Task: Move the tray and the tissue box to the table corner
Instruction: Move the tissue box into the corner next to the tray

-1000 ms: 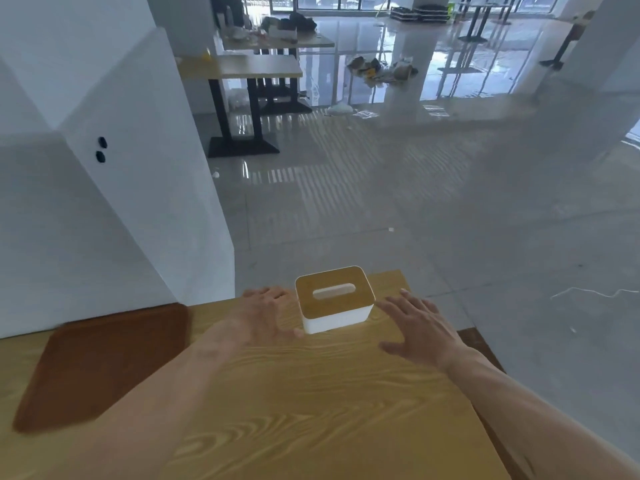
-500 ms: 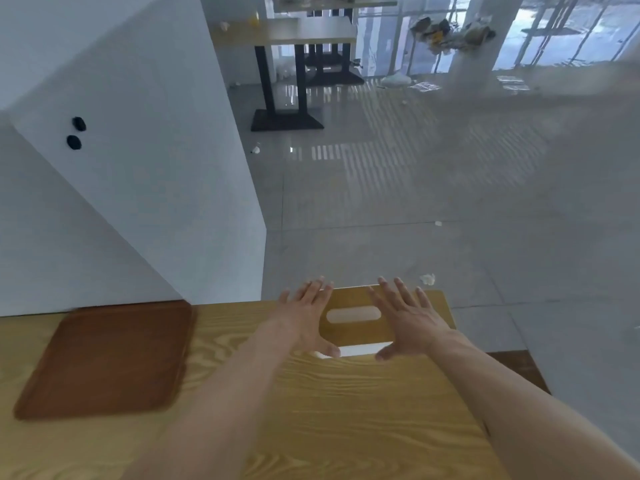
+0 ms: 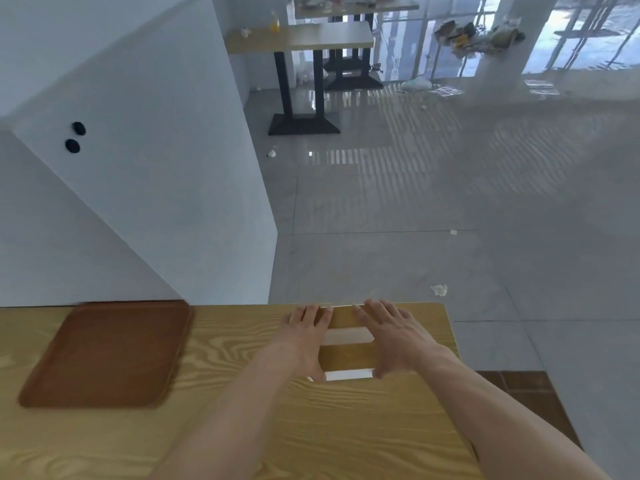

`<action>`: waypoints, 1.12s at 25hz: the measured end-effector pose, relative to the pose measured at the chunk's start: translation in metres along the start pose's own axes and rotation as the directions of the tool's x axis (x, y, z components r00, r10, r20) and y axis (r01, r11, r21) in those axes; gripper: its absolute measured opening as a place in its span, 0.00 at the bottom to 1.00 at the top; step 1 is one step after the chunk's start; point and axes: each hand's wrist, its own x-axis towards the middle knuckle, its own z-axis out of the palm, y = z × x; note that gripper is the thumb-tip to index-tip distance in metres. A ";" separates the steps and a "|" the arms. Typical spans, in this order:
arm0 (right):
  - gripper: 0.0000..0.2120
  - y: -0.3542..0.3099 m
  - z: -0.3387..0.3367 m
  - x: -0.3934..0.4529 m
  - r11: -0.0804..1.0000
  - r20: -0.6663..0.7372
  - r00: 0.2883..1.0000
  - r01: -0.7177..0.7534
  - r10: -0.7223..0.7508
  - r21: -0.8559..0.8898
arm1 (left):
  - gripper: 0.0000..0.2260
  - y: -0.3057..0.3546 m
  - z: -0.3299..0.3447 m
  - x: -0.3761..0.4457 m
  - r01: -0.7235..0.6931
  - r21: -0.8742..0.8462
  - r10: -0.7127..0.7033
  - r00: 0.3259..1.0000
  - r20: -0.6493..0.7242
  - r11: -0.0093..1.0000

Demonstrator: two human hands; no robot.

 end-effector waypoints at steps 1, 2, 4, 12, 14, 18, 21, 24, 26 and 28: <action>0.63 -0.005 -0.002 -0.005 1.000 -0.004 1.000 0.019 -0.020 -0.011 | 0.59 -0.001 0.002 -0.009 0.012 -0.011 -0.012 1.000 0.005 1.000; 0.63 -0.011 -0.005 -0.009 0.999 -0.008 0.999 0.041 -0.041 -0.021 | 0.59 -0.004 0.003 -0.019 0.026 -0.024 -0.026 1.000 0.011 0.999; 0.63 -0.027 -0.013 -0.018 0.995 -0.021 0.996 0.090 -0.091 -0.034 | 0.59 -0.011 0.003 -0.045 0.058 -0.044 -0.057 0.998 0.012 0.997; 0.60 -0.147 -0.055 -0.035 0.943 -0.099 0.942 0.310 -0.322 -0.117 | 0.58 -0.070 0.004 -0.187 0.200 -0.153 -0.215 0.972 -0.090 0.968; 0.60 -0.192 -0.060 -0.041 0.924 -0.126 0.919 0.355 -0.372 -0.141 | 0.57 -0.091 0.014 -0.231 0.226 -0.156 -0.248 0.959 -0.138 0.961; 0.59 -0.291 -0.059 -0.058 0.879 -0.159 0.869 0.442 -0.469 -0.177 | 0.57 -0.135 0.051 -0.330 0.289 -0.213 -0.331 0.923 -0.194 0.933; 0.60 -0.382 -0.051 -0.072 0.831 -0.135 0.826 0.517 -0.547 -0.203 | 0.57 -0.169 0.088 -0.417 0.365 -0.238 -0.414 0.887 -0.203 0.900; 0.59 -0.474 -0.044 -0.083 0.789 -0.115 0.787 0.576 -0.606 -0.211 | 0.57 -0.204 0.126 -0.497 0.433 -0.268 -0.489 0.850 -0.198 0.861; 0.58 -0.529 -0.041 -0.089 0.758 -0.105 0.757 0.616 -0.645 -0.213 | 0.57 -0.227 0.146 -0.545 0.472 -0.274 -0.531 0.822 -0.206 0.838; 0.58 -0.576 -0.038 -0.094 0.726 -0.087 0.728 0.652 -0.680 -0.219 | 0.57 -0.245 0.163 -0.587 0.508 -0.298 -0.572 0.796 -0.196 0.808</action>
